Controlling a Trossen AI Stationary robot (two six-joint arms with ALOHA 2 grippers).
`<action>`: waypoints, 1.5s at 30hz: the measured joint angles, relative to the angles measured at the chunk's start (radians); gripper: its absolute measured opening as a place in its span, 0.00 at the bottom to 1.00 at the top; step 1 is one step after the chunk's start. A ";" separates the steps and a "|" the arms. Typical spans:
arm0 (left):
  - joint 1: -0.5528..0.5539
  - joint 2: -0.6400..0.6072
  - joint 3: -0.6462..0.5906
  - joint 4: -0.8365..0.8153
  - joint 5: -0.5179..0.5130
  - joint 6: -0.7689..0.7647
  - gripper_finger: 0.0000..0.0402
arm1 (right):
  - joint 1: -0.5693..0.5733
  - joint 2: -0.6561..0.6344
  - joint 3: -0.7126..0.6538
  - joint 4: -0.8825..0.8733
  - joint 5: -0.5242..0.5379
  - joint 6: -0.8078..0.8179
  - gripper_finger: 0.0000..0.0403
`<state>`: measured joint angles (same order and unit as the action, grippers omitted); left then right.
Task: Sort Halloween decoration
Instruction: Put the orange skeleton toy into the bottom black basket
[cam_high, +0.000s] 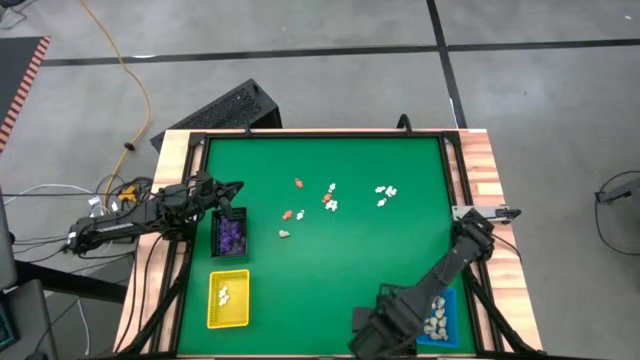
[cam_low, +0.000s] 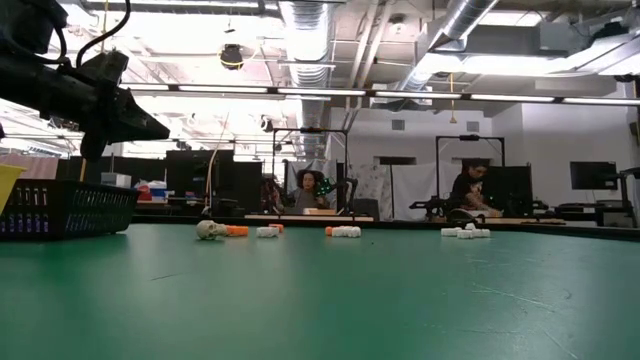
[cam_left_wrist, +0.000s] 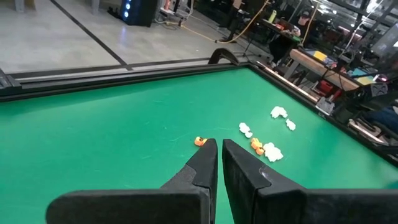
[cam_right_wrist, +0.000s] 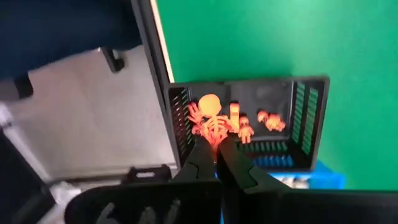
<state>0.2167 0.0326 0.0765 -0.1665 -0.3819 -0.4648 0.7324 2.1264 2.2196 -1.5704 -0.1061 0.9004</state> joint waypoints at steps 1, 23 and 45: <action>0.000 0.000 0.000 0.000 0.000 0.000 0.03 | 0.010 -0.005 0.000 -0.003 0.014 0.044 0.02; 0.000 0.000 0.000 0.000 -0.008 -0.018 0.03 | 0.112 -0.012 -0.017 -0.001 0.166 0.580 0.02; 0.000 0.000 0.000 0.000 -0.010 -0.018 0.03 | 0.115 -0.296 -0.621 0.399 0.195 0.614 0.02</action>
<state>0.2167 0.0328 0.0765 -0.1665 -0.3914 -0.4828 0.8473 1.8308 1.5985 -1.1712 0.0889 1.5149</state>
